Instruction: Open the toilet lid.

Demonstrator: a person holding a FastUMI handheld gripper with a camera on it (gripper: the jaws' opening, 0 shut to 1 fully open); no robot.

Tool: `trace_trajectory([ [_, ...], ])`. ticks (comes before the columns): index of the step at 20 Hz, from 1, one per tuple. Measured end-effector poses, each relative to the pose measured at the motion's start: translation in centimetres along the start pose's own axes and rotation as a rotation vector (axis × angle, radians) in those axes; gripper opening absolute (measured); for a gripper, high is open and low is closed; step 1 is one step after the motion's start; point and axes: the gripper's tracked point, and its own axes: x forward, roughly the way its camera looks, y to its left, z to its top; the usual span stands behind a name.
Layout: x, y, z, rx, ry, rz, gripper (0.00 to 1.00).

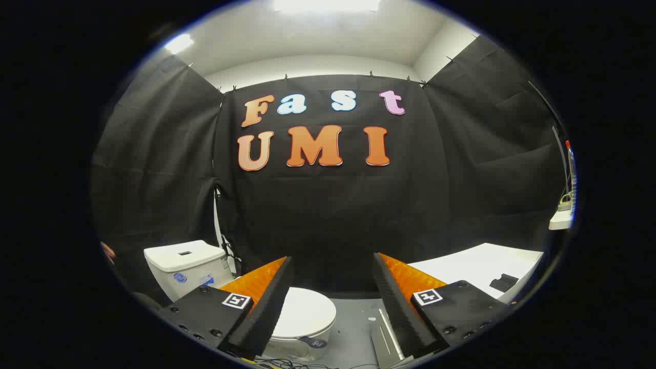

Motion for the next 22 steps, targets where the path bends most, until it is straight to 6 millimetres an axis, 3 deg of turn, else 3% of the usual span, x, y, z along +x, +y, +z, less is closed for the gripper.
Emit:
trace_trajectory([
  [22,0.2,-1.0,-0.4,0.033,0.007,-0.022,0.99],
])
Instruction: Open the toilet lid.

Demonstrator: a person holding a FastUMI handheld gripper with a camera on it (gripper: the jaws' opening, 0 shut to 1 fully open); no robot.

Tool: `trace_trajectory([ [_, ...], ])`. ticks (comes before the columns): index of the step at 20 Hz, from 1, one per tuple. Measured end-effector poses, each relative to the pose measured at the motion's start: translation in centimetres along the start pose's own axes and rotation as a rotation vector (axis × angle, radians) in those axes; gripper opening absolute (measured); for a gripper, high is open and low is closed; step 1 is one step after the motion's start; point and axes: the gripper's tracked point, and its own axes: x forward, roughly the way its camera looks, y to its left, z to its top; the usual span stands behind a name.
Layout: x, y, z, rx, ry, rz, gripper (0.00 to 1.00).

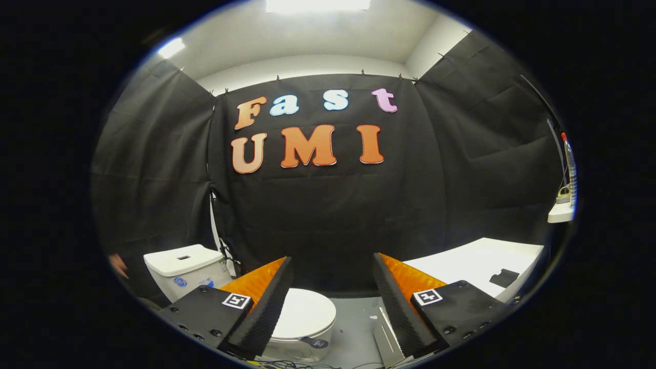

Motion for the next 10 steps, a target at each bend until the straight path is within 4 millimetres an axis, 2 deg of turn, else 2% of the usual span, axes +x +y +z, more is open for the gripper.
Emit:
trace_trajectory([
  [4,0.0,0.1,0.1,-0.003,-0.002,0.004,0.99],
  [7,0.3,-0.8,0.3,-0.022,-0.011,-0.032,0.99],
  [10,1.0,-0.1,0.6,0.010,-0.012,-0.042,0.99],
])
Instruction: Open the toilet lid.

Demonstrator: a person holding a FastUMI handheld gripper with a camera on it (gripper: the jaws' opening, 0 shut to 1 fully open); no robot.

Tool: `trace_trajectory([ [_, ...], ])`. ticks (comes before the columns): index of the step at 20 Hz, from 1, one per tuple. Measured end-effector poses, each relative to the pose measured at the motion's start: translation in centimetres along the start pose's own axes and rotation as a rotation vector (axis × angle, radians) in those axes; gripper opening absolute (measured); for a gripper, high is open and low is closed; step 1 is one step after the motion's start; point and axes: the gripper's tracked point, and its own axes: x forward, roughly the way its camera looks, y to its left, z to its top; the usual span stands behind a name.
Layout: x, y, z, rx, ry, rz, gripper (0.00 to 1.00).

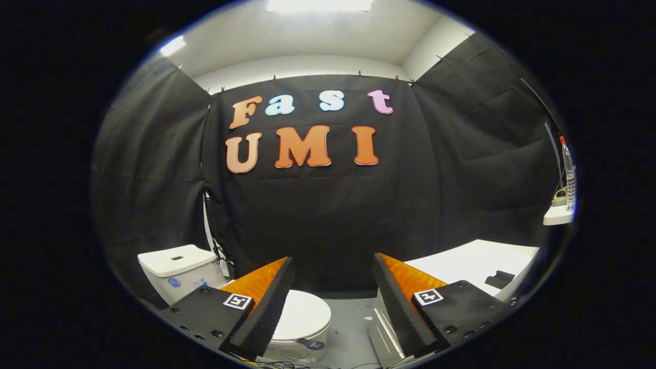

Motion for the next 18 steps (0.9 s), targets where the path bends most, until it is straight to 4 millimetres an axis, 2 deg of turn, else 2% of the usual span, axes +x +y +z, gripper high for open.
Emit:
trace_trajectory([
  [4,2.6,1.4,-0.8,0.017,0.022,0.014,0.99],
  [7,4.9,0.5,-4.2,0.100,0.100,-0.031,0.99],
  [9,5.9,0.8,-8.7,0.171,0.203,-0.044,0.99],
  [12,7.1,0.5,-17.3,0.235,0.394,-0.090,0.99],
  [13,7.3,0.0,-19.3,0.267,0.445,-0.107,0.99],
  [16,8.4,0.2,-23.7,0.391,0.551,-0.141,0.99],
  [18,7.1,0.4,-28.4,0.417,0.671,-0.155,0.99],
])
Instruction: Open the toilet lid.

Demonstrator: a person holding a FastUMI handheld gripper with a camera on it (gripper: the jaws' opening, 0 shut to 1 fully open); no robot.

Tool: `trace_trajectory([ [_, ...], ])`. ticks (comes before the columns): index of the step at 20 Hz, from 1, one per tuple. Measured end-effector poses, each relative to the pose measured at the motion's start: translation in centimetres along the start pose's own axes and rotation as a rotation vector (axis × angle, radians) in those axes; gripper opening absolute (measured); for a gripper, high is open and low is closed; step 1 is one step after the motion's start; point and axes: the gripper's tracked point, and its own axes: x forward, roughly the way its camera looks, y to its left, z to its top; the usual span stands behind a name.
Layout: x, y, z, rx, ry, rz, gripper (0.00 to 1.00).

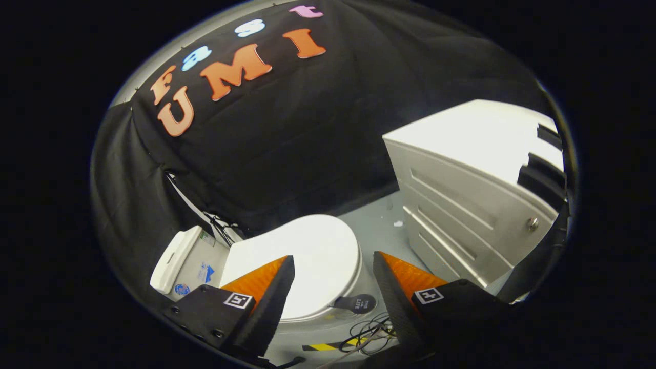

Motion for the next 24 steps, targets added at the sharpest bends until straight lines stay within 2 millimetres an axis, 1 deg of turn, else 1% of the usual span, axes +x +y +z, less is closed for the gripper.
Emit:
trace_trajectory([
  [1,0.7,-0.6,-2.3,0.013,0.070,-0.014,0.99],
  [2,1.0,-0.9,-4.2,0.033,0.141,-0.017,0.99],
  [3,1.4,-0.7,-5.7,0.057,0.200,-0.014,0.99],
  [4,1.7,-0.4,-6.9,0.079,0.247,-0.007,0.99],
  [5,2.2,-0.5,-7.8,0.090,0.280,-0.005,0.99],
  [7,3.2,-1.3,-9.2,0.088,0.321,-0.024,0.99],
  [9,3.9,-2.3,-10.2,0.103,0.358,-0.047,0.99],
  [13,4.2,-4.0,-11.8,0.186,0.438,-0.074,0.98],
  [15,4.3,-3.8,-12.3,0.236,0.466,-0.051,0.97],
  [17,4.2,-2.9,-13.0,0.321,0.507,0.001,0.97],
  [18,4.4,-2.6,-13.0,0.366,0.505,0.019,0.92],
  [20,4.7,-2.7,-12.9,0.407,0.483,0.057,0.84],
  [21,4.9,-3.4,-13.1,0.395,0.464,0.055,0.83],
  [22,5.0,-4.1,-13.5,0.402,0.460,0.040,0.76],
  [23,4.9,-3.6,-13.6,0.450,0.453,0.059,0.69],
  [24,4.9,-3.2,-14.0,0.475,0.462,0.069,0.70],
])
